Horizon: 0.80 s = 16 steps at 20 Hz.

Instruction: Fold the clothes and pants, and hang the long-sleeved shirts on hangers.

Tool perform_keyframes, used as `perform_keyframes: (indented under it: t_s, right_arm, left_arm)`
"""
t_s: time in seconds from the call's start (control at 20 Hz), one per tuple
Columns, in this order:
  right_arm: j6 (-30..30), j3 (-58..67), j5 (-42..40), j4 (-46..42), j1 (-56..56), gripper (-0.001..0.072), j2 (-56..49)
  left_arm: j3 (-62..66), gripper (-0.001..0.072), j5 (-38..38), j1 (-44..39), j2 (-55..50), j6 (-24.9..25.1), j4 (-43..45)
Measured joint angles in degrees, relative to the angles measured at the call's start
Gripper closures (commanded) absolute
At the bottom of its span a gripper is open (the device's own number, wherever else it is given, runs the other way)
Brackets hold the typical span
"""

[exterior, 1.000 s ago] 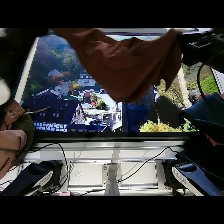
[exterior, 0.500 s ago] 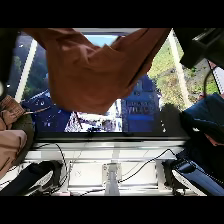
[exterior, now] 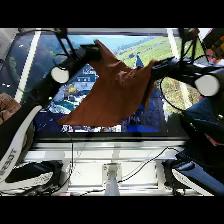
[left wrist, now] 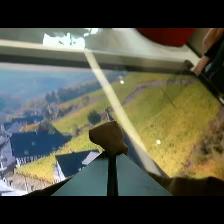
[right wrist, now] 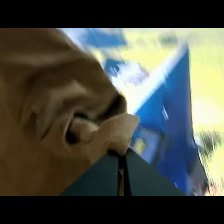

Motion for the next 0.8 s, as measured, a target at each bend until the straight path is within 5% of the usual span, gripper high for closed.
perform_keyframes:
  t_s: [0.1,0.15,0.25,0.45,0.8]
  right_arm:
    - [0.7,-2.9,-1.0,-1.2,-3.7,0.0699,-2.2]
    - [1.2,-4.1,-1.5,-1.4,-5.7,0.0698,-3.3]
    - [3.0,-5.6,-2.9,-1.6,-9.6,0.0698,-5.2]
    - [7.3,-6.8,-6.3,-0.5,-15.9,0.0698,-7.1]
    - [8.7,-7.2,-8.3,-0.9,-21.8,0.0698,-7.7]
  left_arm:
    - [0.0,0.0658,-0.6,-0.3,-2.5,0.0,0.0]
    - [0.0,0.0479,-0.7,-0.3,-3.3,0.0,0.0]
    - [0.0,-0.0012,-1.1,-0.4,-4.4,0.0,0.0]
    - [0.0,0.0002,-5.5,-0.1,-5.0,0.0,-0.1]
    - [0.0,0.0009,-33.5,8.3,-3.6,-5.0,1.3]
